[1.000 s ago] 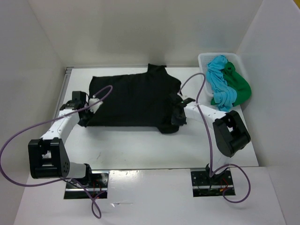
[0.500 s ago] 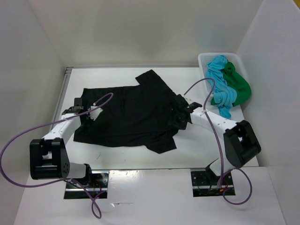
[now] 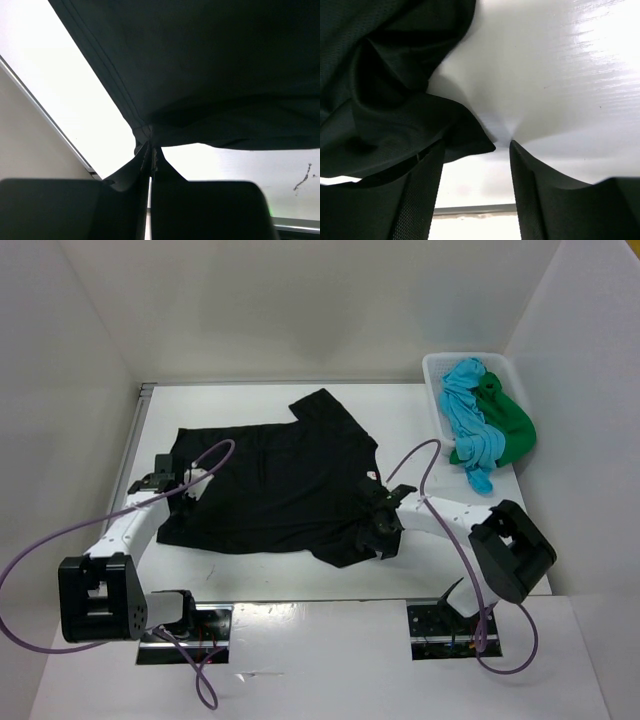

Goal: Fold and stack the t-shirts
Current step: Flatten out the tshirt

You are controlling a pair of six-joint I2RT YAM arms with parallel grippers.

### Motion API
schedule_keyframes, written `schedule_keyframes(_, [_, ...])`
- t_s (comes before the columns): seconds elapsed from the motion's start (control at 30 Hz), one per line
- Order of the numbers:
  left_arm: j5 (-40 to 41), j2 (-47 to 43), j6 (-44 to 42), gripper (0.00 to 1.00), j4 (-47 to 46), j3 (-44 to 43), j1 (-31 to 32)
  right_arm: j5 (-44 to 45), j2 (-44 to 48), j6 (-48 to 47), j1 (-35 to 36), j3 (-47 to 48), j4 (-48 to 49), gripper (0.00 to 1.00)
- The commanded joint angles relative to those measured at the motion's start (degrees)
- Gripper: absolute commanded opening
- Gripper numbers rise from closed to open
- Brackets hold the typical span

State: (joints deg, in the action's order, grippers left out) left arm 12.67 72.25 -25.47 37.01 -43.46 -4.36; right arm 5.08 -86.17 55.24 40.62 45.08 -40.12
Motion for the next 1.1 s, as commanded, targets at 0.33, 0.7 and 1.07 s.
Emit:
schedule_keyframes(0.33, [1.0, -4.6, 1.6, 0.0, 1.7, 1.5, 0.0, -2.6, -4.5, 0.5, 0.8, -3.7, 8.8, 0.0])
schedule_keyframes(0.7, [1.0, 10.1, 0.0, 0.0, -3.5, -28.1, 0.0, 9.2, -4.8, -19.7, -16.7, 30.8, -1.6, 0.0])
schedule_keyframes(1.07, [4.6, 20.8, 2.5, 0.0, -8.0, -76.2, 0.0, 34.6, -17.7, -33.4, -19.5, 98.6, -18.1, 0.0])
